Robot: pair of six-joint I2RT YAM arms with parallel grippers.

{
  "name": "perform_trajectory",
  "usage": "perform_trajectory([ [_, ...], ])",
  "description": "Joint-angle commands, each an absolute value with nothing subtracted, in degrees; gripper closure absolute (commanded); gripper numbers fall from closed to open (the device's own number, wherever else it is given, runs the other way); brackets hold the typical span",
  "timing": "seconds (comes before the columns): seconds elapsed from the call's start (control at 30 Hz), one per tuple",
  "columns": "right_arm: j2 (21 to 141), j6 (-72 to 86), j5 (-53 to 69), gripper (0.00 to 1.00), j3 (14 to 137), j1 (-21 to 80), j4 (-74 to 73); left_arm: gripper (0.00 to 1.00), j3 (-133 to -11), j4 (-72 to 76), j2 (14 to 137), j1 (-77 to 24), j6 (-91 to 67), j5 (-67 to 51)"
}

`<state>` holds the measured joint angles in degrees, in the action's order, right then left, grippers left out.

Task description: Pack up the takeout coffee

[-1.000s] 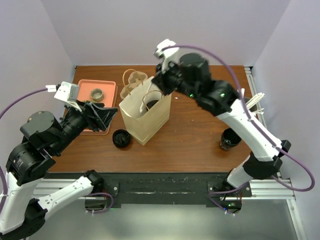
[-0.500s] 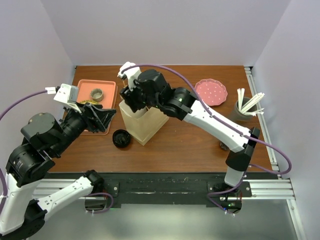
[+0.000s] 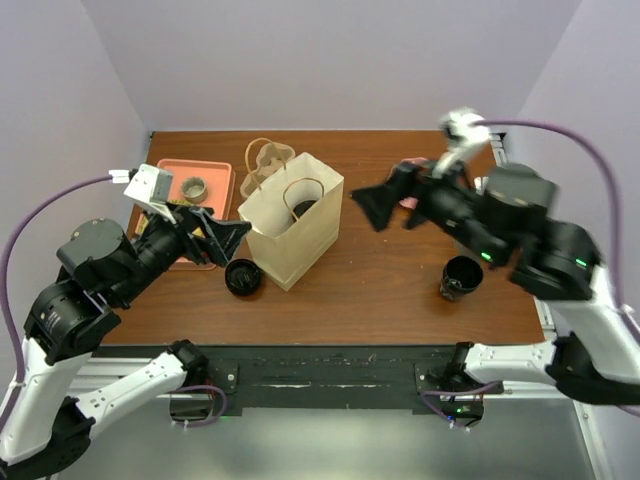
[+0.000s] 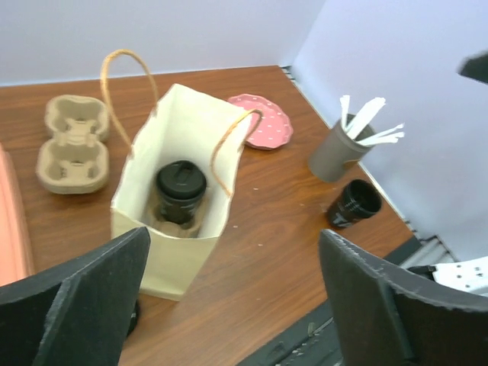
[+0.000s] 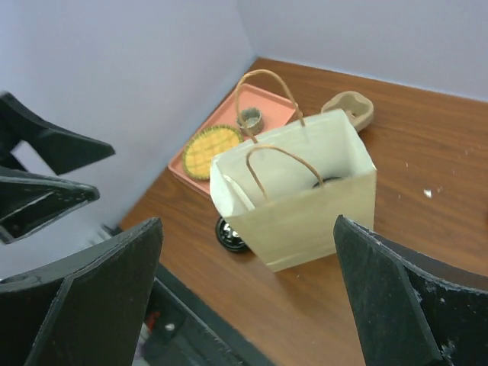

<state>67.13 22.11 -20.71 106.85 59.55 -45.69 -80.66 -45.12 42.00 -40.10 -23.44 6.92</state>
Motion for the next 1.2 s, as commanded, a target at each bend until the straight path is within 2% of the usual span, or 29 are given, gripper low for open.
perform_trajectory([
  [0.0, 59.5, 36.1, -27.1, 0.01, 100.4, 59.6, -49.8, 0.00, -82.6, -42.1, 44.3, -39.9, -25.0, 1.5],
  [0.3, 56.8, 41.7, -26.0, 0.01, 98.7, 59.6, -59.3, 0.00, -78.6, -34.1, 42.0, -39.9, -32.6, -1.8],
  [0.47, 54.5, 41.8, -25.1, 0.01, 95.1, 59.6, -56.3, 0.00, -77.1, -32.5, 41.0, -39.8, -35.3, -1.1],
  [1.17, 53.1, 39.0, -25.5, 0.01, 94.7, 59.6, -53.4, 0.00, -77.6, -32.1, 40.9, -39.9, -37.8, -0.1],
])
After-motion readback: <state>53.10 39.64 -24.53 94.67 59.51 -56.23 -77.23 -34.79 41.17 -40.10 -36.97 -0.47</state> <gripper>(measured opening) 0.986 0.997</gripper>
